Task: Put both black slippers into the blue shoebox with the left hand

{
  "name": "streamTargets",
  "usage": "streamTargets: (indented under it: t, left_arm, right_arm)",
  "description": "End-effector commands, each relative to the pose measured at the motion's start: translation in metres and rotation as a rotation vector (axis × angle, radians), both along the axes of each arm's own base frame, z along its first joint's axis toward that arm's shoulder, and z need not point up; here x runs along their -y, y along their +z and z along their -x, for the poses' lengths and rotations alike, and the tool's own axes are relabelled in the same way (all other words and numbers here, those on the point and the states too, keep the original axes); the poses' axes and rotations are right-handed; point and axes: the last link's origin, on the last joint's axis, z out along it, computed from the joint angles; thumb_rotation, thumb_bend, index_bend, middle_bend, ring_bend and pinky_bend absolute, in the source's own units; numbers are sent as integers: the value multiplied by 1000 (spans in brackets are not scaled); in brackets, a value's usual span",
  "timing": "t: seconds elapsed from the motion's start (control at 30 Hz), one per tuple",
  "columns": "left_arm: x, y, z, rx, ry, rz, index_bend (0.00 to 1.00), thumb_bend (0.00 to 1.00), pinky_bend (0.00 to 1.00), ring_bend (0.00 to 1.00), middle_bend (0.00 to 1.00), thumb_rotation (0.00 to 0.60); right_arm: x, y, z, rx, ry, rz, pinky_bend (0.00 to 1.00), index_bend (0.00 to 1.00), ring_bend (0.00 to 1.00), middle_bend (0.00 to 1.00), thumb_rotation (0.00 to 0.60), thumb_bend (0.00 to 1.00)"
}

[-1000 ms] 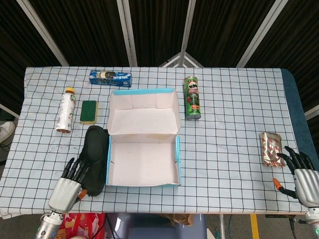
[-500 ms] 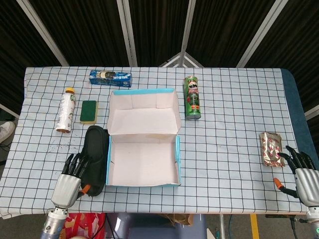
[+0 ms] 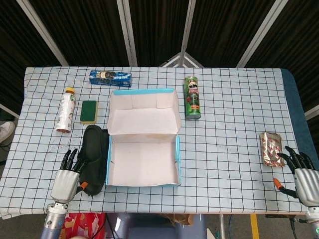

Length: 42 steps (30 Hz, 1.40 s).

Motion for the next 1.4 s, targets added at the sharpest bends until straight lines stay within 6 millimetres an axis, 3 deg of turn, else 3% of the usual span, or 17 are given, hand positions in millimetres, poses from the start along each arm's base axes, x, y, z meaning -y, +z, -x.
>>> streamTargets:
  t: [0.03,0.23,0.43,0.57,0.67,0.9,1.13,1.23,1.4]
  left_arm:
    - [-4,5,-1,19,4,-31,442,431,154,152,474,600]
    - [-11,35,1,51,-16,-144,509,456,155,169,523,600]
    - [-11,98,-1,22,-108,-301,514,455,155,169,528,600]
    - [-19,133,-23,-43,-276,-319,514,447,165,169,527,600]
    - [-39,147,-51,-219,-475,-257,512,426,178,169,528,600]
    - [-72,147,-98,-714,-825,-174,508,424,202,169,531,600]
    - [-93,130,-113,-1047,-1004,-62,512,434,202,169,532,600]
    - [-102,113,-127,-1171,-1082,-47,517,437,202,169,532,600]
    - [-109,95,-142,-1193,-1102,-29,518,440,202,169,532,600]
  right_arm:
    - [0,0,0,1,0,2,87,212,158,97,600,306]
    - [-1,0,-1,1,6,-1,87,212,159,97,600,306]
    - [-1,0,-2,5,11,2,87,212,159,97,600,306]
    - [-1,-1,-3,4,13,-4,87,212,158,97,600,306]
    - [-1,-3,-5,4,19,-13,87,212,158,97,600,306]
    - [0,-3,-4,3,6,-13,87,212,158,97,600,306]
    - [0,-5,-5,3,9,-18,87,212,158,97,600,306]
    - [1,-5,-4,12,1,-21,87,212,158,97,600,306]
    - [2,-4,-3,13,0,-18,87,212,158,97,600,306]
